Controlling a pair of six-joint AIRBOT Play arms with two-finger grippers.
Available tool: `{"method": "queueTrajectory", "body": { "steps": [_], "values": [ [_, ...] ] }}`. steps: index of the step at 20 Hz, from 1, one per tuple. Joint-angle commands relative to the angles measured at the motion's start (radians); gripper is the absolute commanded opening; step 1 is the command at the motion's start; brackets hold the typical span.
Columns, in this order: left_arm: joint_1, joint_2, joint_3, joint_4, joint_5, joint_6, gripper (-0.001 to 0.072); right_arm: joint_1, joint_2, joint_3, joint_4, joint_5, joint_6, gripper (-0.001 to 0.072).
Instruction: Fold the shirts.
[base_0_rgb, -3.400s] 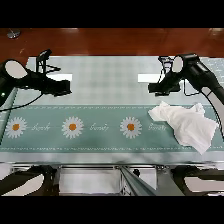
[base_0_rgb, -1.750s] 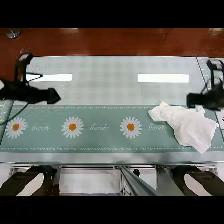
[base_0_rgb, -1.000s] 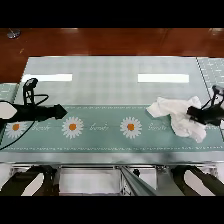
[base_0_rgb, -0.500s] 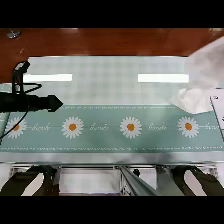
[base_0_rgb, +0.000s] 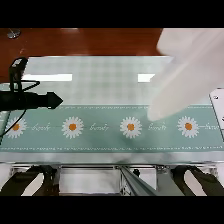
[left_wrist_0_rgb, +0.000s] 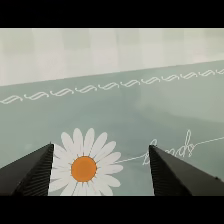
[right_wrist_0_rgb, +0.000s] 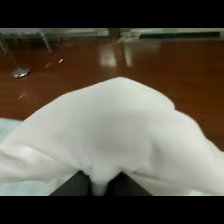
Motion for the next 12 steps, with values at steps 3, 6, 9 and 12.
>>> {"method": "queueTrajectory", "body": {
  "steps": [3,6,9,12],
  "values": [
    [-0.002,-0.001,-0.004,-0.010,0.031,0.000,0.0701,0.386,-0.010,-0.326,-0.109,-0.018,0.080,0.0028],
    [-0.002,-0.001,-0.004,-0.010,0.032,0.000,0.0701,0.716,-0.080,-0.628,-0.211,-0.323,0.187,0.0029],
    [-0.002,-0.001,-0.004,-0.010,0.031,0.000,0.0701,0.908,-0.319,-0.694,-0.171,-0.552,0.251,0.0029],
    [-0.002,-0.001,-0.004,-0.010,0.032,-0.005,0.0701,0.991,-0.578,-0.639,-0.028,-0.649,0.240,0.0030]
  ]
}}
